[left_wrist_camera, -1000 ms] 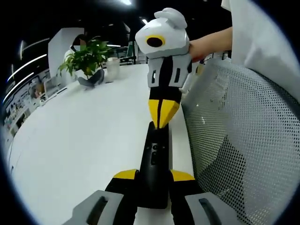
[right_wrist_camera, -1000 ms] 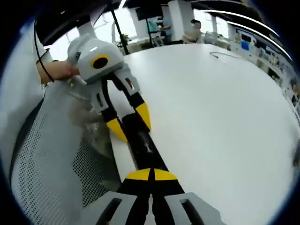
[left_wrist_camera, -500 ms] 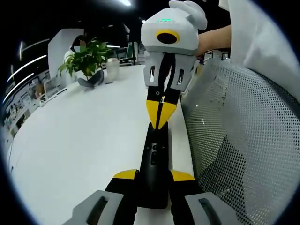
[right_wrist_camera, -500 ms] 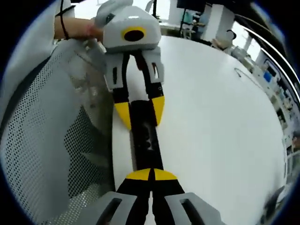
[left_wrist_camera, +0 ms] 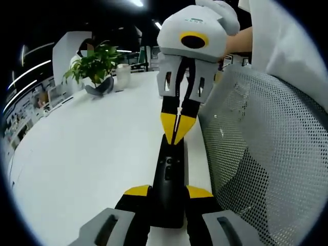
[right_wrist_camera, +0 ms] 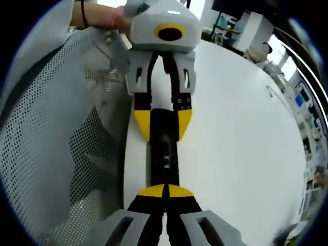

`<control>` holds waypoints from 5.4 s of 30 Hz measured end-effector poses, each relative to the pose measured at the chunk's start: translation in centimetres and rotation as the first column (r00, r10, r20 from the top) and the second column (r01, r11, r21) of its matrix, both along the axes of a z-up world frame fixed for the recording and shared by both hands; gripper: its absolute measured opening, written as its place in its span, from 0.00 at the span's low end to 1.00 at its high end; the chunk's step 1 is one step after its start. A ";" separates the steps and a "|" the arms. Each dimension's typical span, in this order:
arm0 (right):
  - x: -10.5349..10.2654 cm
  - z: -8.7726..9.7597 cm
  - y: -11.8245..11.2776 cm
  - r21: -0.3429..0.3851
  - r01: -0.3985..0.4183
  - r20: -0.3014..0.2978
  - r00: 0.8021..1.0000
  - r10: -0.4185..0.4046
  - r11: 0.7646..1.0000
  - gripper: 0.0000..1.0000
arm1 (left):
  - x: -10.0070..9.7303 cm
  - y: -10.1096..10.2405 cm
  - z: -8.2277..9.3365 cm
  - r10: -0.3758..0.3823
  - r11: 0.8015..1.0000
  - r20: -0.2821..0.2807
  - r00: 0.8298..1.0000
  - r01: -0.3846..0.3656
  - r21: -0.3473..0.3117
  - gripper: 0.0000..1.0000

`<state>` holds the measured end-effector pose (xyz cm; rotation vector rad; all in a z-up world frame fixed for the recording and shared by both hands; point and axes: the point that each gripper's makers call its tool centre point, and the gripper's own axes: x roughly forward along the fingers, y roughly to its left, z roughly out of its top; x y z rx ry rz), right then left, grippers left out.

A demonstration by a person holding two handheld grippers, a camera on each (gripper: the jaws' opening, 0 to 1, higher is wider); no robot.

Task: Press the specified remote control buttons in sequence, fully releasing each button before pressing the next.

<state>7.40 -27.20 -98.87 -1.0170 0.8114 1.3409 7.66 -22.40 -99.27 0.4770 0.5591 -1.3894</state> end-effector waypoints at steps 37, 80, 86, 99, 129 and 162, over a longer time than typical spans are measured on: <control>-0.1 0.2 0.4 0.150 0.112 -0.125 0.988 -0.093 0.982 0.04 | -0.1 0.0 0.0 -0.020 1.000 -0.009 1.000 0.020 -0.007 0.24; 0.3 0.4 0.9 0.341 0.209 -0.188 0.970 -0.151 0.916 0.05 | -0.2 0.0 0.0 -0.016 1.000 -0.002 1.000 0.016 -0.020 0.25; 0.1 0.4 1.1 0.342 0.140 -0.134 0.986 -0.100 0.929 0.05 | -0.2 0.0 0.0 -0.014 1.000 -0.003 1.000 0.014 -0.021 0.25; -0.3 0.3 1.6 0.165 -0.083 -0.076 0.992 0.097 0.983 0.04 | -0.2 0.0 0.0 -0.015 1.000 -0.003 1.000 0.015 -0.021 0.25; 0.0 -0.1 1.5 0.018 0.095 -0.129 0.987 -0.092 0.995 0.04 | -0.2 0.0 0.0 -0.012 0.999 -0.008 1.000 0.011 -0.030 0.25; -0.6 0.0 2.1 0.071 -0.156 0.017 0.988 0.155 0.985 0.00 | -0.3 0.0 0.0 -0.017 0.999 -0.008 1.000 0.017 -0.029 0.25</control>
